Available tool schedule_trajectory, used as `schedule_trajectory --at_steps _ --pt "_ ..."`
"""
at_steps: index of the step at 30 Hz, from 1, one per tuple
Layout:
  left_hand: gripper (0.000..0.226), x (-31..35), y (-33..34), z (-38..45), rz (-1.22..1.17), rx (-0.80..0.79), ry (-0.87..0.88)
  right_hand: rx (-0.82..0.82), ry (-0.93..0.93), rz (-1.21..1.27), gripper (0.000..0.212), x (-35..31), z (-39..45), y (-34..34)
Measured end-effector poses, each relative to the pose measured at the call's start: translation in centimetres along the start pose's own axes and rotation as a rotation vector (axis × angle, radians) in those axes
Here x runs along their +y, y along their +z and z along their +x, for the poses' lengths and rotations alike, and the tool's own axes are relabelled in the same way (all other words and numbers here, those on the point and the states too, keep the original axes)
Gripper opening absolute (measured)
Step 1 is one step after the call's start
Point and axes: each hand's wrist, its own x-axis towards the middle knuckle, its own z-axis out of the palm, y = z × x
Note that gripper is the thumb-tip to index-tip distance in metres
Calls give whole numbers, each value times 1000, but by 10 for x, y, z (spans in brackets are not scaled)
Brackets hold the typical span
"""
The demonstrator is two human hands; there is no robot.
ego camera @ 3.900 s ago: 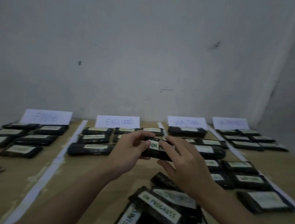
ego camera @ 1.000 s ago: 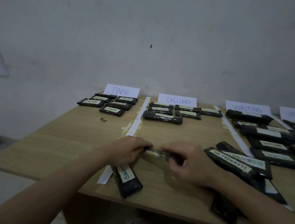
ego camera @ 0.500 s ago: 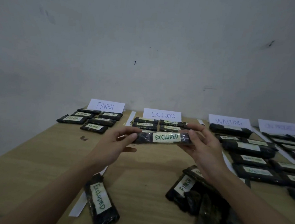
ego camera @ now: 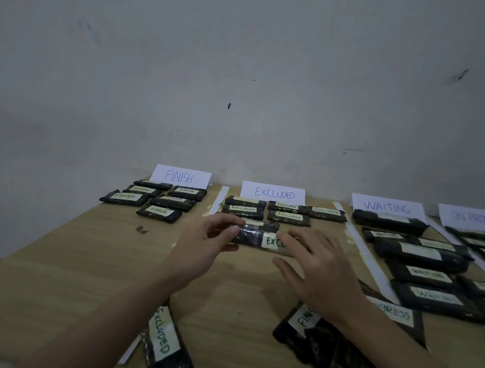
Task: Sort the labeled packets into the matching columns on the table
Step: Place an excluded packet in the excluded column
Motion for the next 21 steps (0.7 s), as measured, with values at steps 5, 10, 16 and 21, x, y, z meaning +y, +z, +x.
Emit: schedule_trajectory --at_steps 5,10,16,21 --pt "18 -12 8 2 -11 -33 -38 -11 -43 -64 27 0 -3 7" --pt "19 -14 26 17 19 -81 -42 -99 2 -60 41 15 -4 7" --pt "48 -23 51 43 530 -233 12 -188 225 -45 27 72 13 12" --pt "51 -35 66 59 945 -434 165 -413 354 -62 24 115 24 42"
